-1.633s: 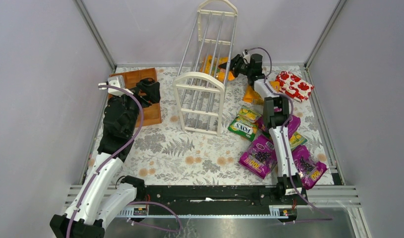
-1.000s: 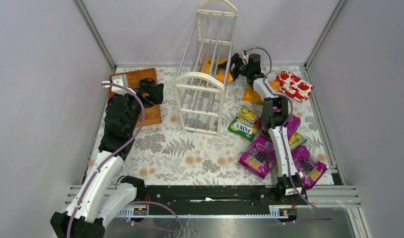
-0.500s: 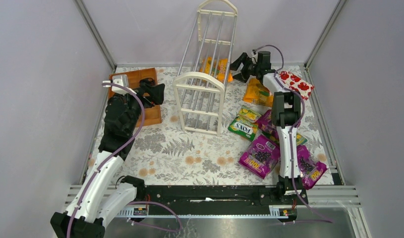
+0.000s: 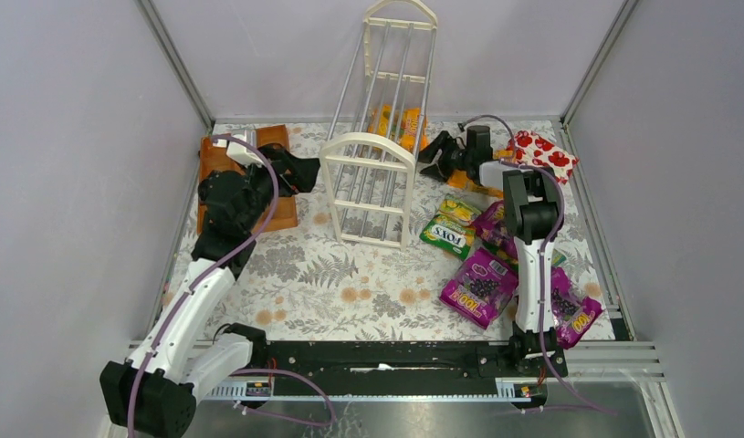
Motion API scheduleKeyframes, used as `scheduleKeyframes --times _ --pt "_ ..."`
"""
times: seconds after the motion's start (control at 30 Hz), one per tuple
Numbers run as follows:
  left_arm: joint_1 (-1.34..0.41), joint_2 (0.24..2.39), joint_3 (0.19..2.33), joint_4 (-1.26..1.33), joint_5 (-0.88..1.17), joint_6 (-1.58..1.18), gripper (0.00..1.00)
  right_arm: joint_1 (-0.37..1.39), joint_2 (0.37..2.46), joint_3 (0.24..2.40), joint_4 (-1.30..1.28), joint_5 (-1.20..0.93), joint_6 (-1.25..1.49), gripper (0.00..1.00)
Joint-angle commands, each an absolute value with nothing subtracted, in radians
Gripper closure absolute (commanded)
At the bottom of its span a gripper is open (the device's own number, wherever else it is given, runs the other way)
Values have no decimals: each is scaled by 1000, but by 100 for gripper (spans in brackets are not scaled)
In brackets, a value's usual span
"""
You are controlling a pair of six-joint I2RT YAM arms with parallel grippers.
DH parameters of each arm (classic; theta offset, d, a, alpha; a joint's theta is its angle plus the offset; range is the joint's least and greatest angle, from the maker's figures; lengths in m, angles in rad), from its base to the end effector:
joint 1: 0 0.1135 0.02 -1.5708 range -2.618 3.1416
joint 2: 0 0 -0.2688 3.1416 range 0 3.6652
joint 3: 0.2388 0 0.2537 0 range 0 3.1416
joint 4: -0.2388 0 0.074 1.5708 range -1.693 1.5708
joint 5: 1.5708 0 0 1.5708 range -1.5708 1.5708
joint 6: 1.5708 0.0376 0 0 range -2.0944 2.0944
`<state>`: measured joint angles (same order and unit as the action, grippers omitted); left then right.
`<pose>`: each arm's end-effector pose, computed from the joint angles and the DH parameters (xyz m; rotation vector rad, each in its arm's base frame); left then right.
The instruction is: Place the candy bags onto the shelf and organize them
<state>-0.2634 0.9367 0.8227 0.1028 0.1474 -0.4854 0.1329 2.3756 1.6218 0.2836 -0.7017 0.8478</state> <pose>0.2145 -0.0636 0.3604 -0.0620 1.6248 -0.6979 0.5182 0.0938 0.1284 0.2972 2.1625 1.3030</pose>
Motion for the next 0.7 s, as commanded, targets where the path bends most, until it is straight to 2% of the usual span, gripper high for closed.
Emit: scheduleKeyframes --times 0.0,0.07,0.23,0.43,0.57,0.67 --pt "-261 901 871 137 165 -497 1 162 2292 1525 403 -713 868 30" --pt "-260 892 874 126 146 -493 1 177 2267 1465 429 -681 867 32" --pt "-259 868 877 114 120 -483 1 209 2264 1408 440 -671 856 44" --pt "-260 838 885 89 69 -458 1 246 2252 1324 494 -682 821 64" --pt "-260 818 884 84 50 -453 1 267 2234 1292 514 -719 779 85" --pt "-260 809 882 84 38 -449 1 276 2212 1259 506 -720 746 91"
